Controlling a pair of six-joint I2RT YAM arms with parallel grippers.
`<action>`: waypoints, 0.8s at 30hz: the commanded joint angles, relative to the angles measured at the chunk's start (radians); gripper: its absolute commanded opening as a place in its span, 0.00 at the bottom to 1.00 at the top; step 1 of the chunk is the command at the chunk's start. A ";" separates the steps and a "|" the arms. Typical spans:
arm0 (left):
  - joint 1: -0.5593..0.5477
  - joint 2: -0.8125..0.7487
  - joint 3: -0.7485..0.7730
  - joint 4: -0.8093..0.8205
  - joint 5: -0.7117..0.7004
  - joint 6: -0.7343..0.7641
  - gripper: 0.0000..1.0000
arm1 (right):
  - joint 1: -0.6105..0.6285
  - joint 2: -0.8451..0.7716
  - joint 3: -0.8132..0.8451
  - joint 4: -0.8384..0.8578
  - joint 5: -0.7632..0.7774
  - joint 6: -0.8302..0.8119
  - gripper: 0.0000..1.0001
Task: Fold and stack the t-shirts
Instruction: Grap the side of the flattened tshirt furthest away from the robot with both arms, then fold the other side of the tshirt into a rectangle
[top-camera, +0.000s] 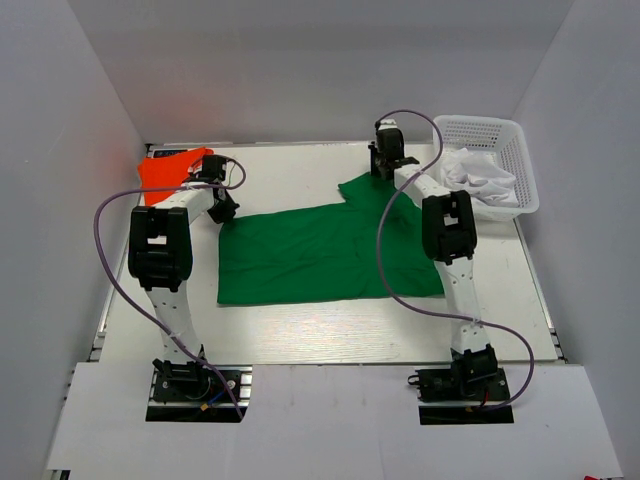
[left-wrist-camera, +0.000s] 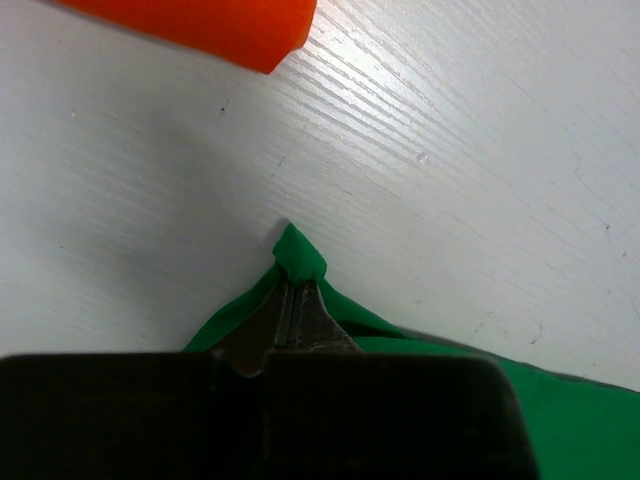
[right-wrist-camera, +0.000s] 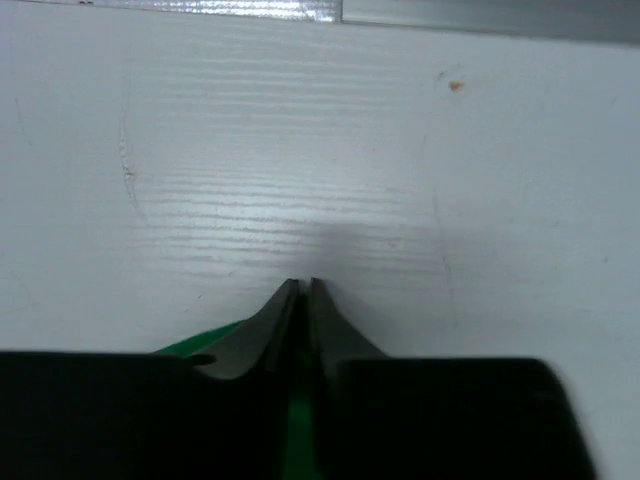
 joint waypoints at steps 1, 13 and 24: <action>0.004 -0.037 -0.024 -0.049 -0.027 0.018 0.00 | 0.005 -0.070 -0.068 -0.066 -0.075 -0.023 0.07; -0.007 -0.176 -0.056 -0.028 -0.050 0.018 0.00 | 0.011 -0.451 -0.522 0.268 -0.052 -0.036 0.00; -0.007 -0.474 -0.353 0.139 0.059 0.041 0.00 | 0.011 -1.032 -1.148 0.425 -0.069 0.030 0.00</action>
